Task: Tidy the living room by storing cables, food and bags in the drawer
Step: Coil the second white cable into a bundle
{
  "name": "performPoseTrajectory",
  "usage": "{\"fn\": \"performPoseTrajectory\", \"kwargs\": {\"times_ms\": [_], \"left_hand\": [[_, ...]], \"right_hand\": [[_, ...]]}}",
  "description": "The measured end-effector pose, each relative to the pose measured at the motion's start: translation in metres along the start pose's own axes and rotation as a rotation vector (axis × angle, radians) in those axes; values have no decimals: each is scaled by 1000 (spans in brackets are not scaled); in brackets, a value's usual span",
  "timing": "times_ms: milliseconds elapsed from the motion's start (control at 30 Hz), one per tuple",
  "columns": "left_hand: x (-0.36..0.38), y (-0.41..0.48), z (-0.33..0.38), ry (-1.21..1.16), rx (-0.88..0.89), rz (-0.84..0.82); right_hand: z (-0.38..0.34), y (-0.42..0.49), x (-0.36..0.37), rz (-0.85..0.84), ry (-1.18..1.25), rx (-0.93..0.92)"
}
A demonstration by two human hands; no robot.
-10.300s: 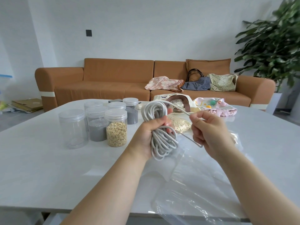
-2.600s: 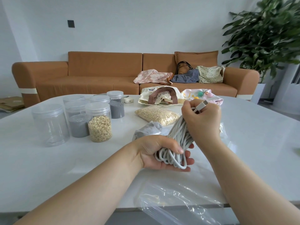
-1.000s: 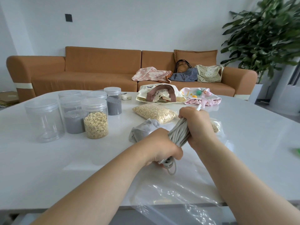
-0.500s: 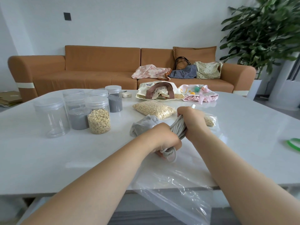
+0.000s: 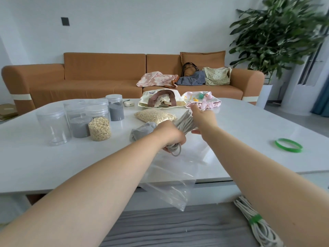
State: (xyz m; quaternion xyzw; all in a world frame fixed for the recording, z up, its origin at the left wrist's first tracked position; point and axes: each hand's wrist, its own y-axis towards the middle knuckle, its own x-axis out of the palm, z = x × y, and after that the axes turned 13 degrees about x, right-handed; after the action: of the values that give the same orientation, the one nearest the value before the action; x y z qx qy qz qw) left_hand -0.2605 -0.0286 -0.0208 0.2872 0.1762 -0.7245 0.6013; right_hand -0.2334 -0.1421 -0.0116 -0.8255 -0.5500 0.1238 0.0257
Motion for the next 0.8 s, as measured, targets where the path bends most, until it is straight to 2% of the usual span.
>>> {"fn": "performPoseTrajectory", "kwargs": {"times_ms": [267, 500, 600, 700, 800], "left_hand": [[36, -2, 34, 217, 63, 35], [74, -5, 59, 326, 114, 19], [87, -5, 67, 327, 116, 9], [97, -6, 72, 341, 107, 17], [101, -5, 74, 350, 109, 23]], "right_hand": [[20, 8, -58, 164, -176, -67], [45, 14, -117, 393, -403, -106], [58, 14, -144, 506, -649, -144], [68, 16, -162, 575, -845, -50], [75, 20, -171, 539, -993, 124]]}}
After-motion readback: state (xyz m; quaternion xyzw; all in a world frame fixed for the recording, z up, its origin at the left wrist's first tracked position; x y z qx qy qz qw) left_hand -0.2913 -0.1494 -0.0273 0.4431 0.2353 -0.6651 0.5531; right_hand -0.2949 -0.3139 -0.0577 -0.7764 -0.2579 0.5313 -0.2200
